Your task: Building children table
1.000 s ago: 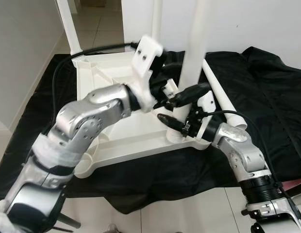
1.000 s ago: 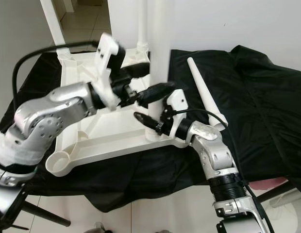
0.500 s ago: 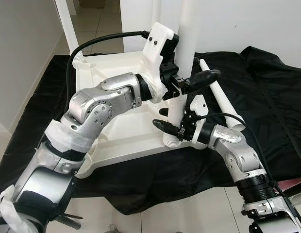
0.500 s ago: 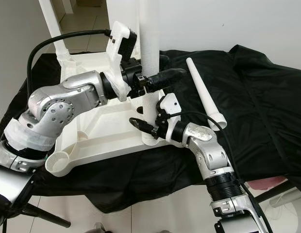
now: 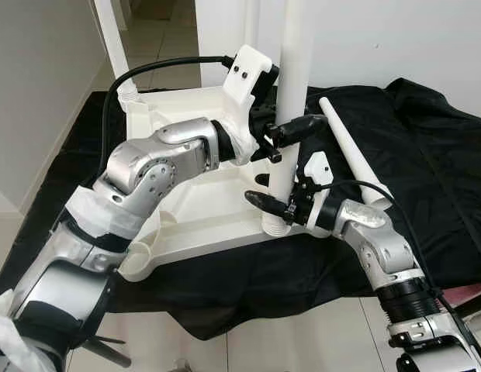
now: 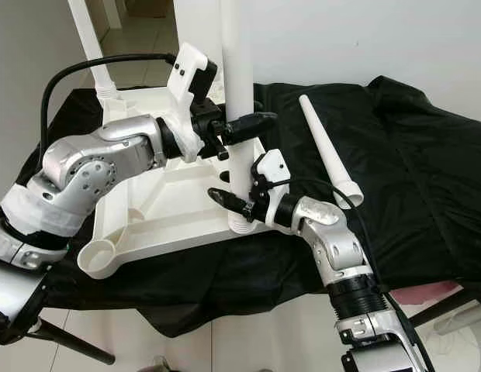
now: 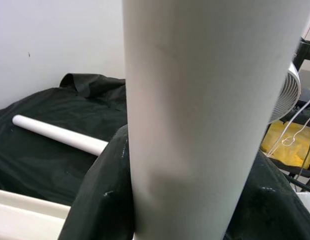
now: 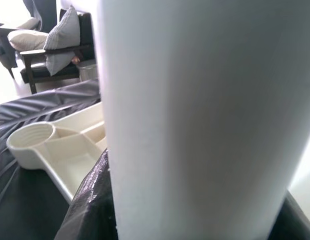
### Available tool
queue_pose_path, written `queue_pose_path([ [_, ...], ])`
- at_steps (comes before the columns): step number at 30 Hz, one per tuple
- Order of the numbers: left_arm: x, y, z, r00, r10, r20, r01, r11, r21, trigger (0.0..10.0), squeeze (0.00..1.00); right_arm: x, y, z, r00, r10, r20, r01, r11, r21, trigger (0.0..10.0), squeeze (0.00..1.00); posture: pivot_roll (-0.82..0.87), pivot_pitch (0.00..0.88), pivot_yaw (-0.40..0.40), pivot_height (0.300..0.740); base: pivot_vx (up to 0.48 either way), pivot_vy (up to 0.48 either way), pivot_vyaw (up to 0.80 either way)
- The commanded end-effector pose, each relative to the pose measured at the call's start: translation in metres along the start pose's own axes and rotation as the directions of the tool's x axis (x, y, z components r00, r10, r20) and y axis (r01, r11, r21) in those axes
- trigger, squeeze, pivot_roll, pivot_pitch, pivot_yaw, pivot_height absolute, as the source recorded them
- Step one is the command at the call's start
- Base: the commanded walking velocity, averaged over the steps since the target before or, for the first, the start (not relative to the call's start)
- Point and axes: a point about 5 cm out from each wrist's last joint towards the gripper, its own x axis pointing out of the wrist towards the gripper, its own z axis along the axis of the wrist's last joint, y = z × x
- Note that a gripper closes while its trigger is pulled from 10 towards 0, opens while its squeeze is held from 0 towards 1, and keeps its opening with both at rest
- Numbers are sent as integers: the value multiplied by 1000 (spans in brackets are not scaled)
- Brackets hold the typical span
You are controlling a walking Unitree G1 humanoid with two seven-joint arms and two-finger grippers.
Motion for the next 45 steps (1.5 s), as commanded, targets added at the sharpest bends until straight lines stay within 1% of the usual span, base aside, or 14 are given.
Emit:
queue_pose_path([
  [1, -5, -26, 9, 855, -518, -12, 518, 854, 59, 0, 0, 1, -2, 2, 1000, -2, 7, 2, 1000, -4, 10000, 0, -30, 0, 14, 740, 0, 0, 0],
  [2, -5, -26, 9, 855, -518, -12, 518, 854, 59, 0, 0, 1, -2, 2, 1000, -2, 7, 2, 1000, -4, 10000, 0, -30, 0, 14, 740, 0, 0, 0],
  [3, -3, -24, 9, 873, -487, -31, 488, 869, 81, 6667, 0, 2, -2, 3, 1000, -2, 11, 2, 1000, 5, 10000, 43, -31, 0, 13, 740, 0, 0, 0],
  [4, -1, -22, 10, 888, -457, -55, 460, 885, 77, 10000, 0, 2, -3, 5, 1000, -8, 25, 8, 1000, 23, 10000, 1000, -30, 0, 9, 740, 0, 0, 0],
  [7, 2, -20, 12, 903, -424, -69, 428, 900, 83, 10000, 0, 2, -4, 7, 999, -15, 38, 14, 1000, 28, 10000, 1000, -30, 0, 7, 740, 0, 0, 0],
  [11, 14, -4, 23, 959, -279, -52, 281, 959, 46, 10000, 0, 7, -16, 19, 988, -117, 102, 114, 993, 40, 10000, 961, -31, 0, -2, 740, 0, 0, 0],
  [14, 15, -2, 24, 963, -264, -47, 266, 963, 38, 10000, 0, 7, -17, 20, 986, -129, 106, 126, 991, 41, 10000, 961, -31, 0, -2, 740, 0, 0, 0],
  [15, 18, 3, 28, 975, -218, -30, 220, 974, 51, 10000, 0, 9, -22, 22, 980, -165, 113, 162, 986, 37, 10000, 0, -33, 0, -6, 740, 0, 0, 0],
  [19, 21, 6, 31, 984, -180, -15, 181, 982, 61, 10000, 0, 10, -26, 24, 973, -200, 119, 197, 980, 31, 10000, 0, -33, 0, -8, 740, 0, 0, 0],
  [23, 32, 30, 49, 990, 118, 74, -122, 991, 48, 10000, 0, 20, -40, 34, 919, -361, 160, 360, 932, 31, 10000, 0, -34, 0, -10, 740, 0, 0, 0],
  [28, 33, 38, 56, 962, 256, 91, -262, 962, 71, 10000, 0, 26, -46, 38, 850, -495, 179, 492, 868, 65, 10000, 0, -33, 0, -12, 740, 0, 0, 0],
  [35, 35, 43, 62, 933, 340, 119, -351, 932, 91, 10000, 0, 32, -48, 39, 792, -583, 181, 580, 811, 74, 10000, 0, -36, 0, -12, 740, 0, 0, 0],
  [36, 39, 41, 64, 921, 367, 130, -380, 921, 90, 10000, 0, 38, -46, 37, 740, -649, 179, 648, 758, 70, 10000, 0, -40, 0, -14, 740, 0, 0, 0],
  [45, 52, 29, 57, 912, 387, 136, -402, 910, 102, 10000, 0, 47, -33, 26, 645, -747, 164, 760, 648, -40, 10000, 0, -41, 0, -12, 740, 0, 0, 0],
])
